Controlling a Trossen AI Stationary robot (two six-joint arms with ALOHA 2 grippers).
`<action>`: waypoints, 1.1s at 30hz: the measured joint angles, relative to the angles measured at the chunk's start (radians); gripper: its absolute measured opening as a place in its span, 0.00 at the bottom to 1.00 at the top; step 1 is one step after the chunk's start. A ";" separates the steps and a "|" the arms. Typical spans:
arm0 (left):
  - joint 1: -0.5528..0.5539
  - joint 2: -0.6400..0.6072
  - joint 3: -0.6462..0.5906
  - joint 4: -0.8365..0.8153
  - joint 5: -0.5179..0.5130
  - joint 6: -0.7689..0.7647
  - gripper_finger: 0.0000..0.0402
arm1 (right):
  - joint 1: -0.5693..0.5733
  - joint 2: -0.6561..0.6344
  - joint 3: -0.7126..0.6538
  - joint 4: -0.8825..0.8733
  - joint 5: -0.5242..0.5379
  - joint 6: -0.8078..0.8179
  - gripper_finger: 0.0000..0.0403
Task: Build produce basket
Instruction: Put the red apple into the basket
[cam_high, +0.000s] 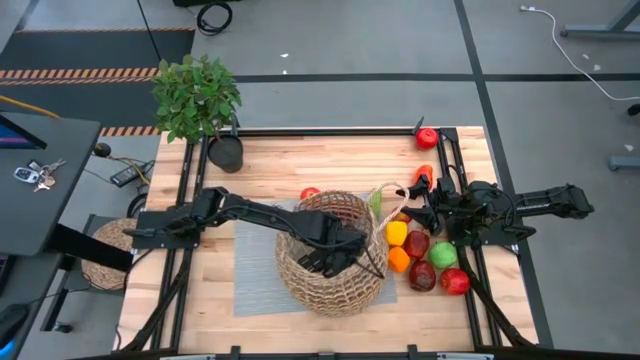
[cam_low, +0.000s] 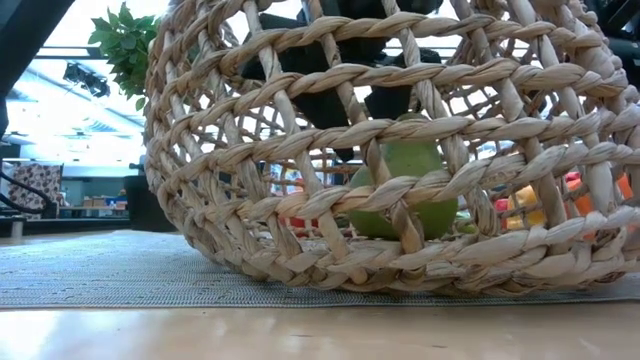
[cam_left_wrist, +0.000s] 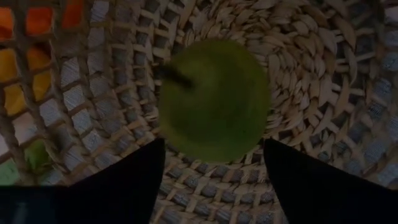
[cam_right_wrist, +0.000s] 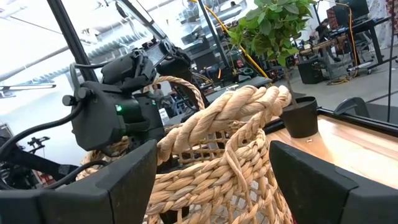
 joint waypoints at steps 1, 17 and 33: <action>0.000 0.000 0.000 0.000 -0.002 -0.004 0.73 | 0.000 0.000 0.000 0.000 0.000 0.000 0.78; 0.029 -0.068 0.197 -0.202 -0.122 -0.189 0.77 | 0.000 0.000 0.000 0.002 0.000 0.000 0.78; 0.257 -0.101 0.354 -0.331 -0.168 -0.270 0.66 | 0.000 0.019 0.000 0.000 0.003 0.000 0.78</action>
